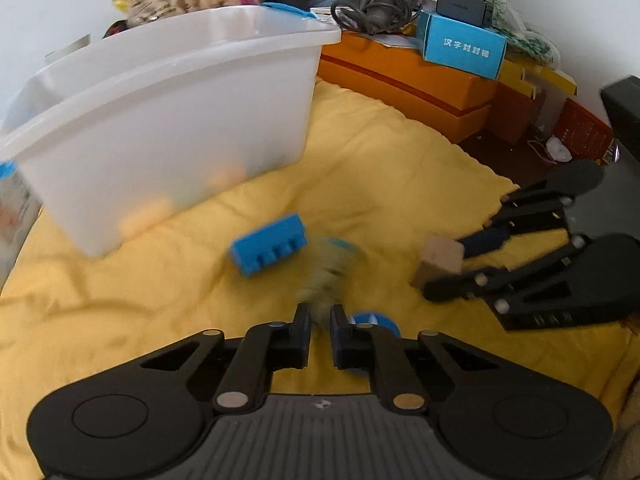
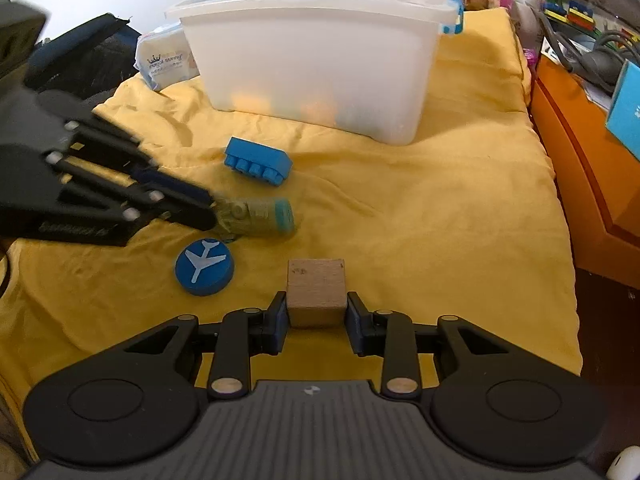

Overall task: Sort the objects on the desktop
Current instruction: 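Grasp the tan toy tank with the left tool while the right tool grasps the brown wooden cube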

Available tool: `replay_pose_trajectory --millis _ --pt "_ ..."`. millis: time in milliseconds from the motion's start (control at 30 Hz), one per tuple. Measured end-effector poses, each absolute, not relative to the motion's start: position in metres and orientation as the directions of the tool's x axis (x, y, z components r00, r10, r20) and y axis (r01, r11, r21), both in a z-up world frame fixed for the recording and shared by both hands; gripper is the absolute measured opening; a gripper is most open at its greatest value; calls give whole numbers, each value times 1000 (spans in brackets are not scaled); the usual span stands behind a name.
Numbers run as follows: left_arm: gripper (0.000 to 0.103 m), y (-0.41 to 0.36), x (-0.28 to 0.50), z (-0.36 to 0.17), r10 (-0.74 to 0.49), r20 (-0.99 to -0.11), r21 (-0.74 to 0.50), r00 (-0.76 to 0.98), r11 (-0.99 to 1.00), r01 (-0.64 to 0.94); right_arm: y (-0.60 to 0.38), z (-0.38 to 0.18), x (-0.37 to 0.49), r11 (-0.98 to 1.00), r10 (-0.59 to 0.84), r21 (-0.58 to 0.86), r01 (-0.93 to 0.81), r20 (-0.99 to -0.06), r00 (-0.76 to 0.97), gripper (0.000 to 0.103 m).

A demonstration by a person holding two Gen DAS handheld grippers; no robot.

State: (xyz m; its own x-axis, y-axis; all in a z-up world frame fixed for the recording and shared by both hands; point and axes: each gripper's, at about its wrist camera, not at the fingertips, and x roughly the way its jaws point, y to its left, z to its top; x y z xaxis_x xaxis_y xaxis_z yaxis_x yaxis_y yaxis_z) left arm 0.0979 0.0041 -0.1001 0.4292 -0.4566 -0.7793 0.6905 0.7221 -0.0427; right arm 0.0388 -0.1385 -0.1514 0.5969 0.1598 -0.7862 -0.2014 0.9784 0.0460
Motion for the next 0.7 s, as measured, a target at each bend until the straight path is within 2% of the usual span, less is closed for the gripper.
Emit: replay_pose_trajectory --millis 100,200,233,500,533,600,633,700 --pt "20 3 90 -96 -434 -760 49 484 704 709 -140 -152 39 977 167 51 -206 -785 596 34" --pt "41 -4 97 -83 -415 -757 95 505 694 713 -141 -152 38 977 171 56 -207 -786 595 34" --pt "42 -6 101 -81 -409 -758 98 508 699 709 -141 -152 37 976 172 56 -208 -785 595 34" --pt "42 -32 135 -110 -365 -834 38 414 711 702 -140 -150 38 978 163 44 -202 -769 618 35" --pt "32 -28 138 -111 -384 -826 6 412 726 688 -139 -150 40 979 159 39 -201 -763 627 36" --pt "27 -18 141 -108 -417 -816 -76 400 764 640 -138 -154 43 979 153 32 -202 -768 622 39" --pt "27 -15 137 -105 -420 -811 -83 407 772 630 -138 -156 44 978 150 28 -205 -779 609 34" --pt "27 -10 125 -97 -420 -801 -81 427 782 618 -137 -156 42 978 150 26 -209 -782 605 33"
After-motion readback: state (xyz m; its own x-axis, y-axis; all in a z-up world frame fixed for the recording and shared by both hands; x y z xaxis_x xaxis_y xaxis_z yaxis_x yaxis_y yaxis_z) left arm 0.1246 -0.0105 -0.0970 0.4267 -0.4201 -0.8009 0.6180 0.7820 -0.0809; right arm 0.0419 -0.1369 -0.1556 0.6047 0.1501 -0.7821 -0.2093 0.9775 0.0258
